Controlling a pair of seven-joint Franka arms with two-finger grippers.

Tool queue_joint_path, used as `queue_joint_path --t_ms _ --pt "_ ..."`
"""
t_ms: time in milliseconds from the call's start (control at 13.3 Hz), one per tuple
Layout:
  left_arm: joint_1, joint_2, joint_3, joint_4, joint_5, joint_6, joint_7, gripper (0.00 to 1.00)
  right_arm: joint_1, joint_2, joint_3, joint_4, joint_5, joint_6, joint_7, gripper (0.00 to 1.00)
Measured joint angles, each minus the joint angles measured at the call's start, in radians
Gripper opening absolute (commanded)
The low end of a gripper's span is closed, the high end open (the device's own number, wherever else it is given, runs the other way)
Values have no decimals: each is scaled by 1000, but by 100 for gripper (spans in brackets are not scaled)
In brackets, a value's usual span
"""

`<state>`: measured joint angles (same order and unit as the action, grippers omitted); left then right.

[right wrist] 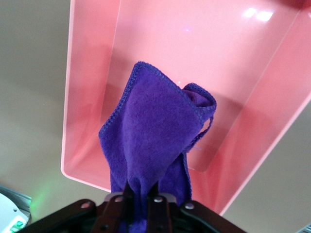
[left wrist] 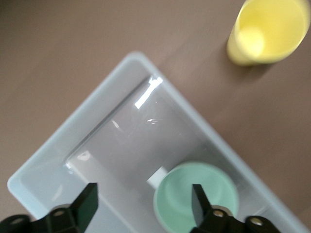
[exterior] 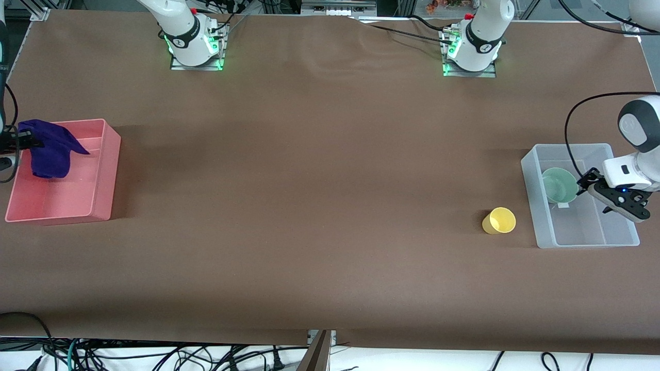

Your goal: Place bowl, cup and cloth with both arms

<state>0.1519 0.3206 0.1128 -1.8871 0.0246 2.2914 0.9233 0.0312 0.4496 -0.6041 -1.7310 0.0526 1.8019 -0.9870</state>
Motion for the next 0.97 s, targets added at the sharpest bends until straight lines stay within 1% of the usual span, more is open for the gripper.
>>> queue_joint_path --t_ms 150,300,375,450,525,600,675,750,900,975 --pt "-67 -5 -18 18 -10 -30 -165 100 -1 -1 0 1 3 1 0 100" --pt "-120 19 -35 19 -44 -31 -329 99 1 -15 7 29 8 -5 0 100" --pt "-141 45 -37 21 -61 -18 -389 93 2 -27 17 64 19 -32 4 100" --pt "-157 78 -38 24 -88 13 -427 82 4 -40 33 110 37 -82 29 100" --pt "-165 115 -37 27 -124 53 -444 63 6 -55 59 160 47 -141 89 100" --pt "-168 149 -37 29 -164 82 -446 38 8 -74 103 208 46 -201 169 100" --pt "-169 178 -37 31 -193 99 -446 26 9 -97 168 248 33 -250 270 100" --pt "-170 200 -37 33 -204 107 -446 1 13 -121 239 274 7 -278 379 100" --pt "-171 221 -37 35 -206 108 -447 0 21 -165 371 296 -35 -292 541 100" --pt "-172 223 -37 36 -206 108 -447 0 26 -186 416 298 -46 -292 576 100"
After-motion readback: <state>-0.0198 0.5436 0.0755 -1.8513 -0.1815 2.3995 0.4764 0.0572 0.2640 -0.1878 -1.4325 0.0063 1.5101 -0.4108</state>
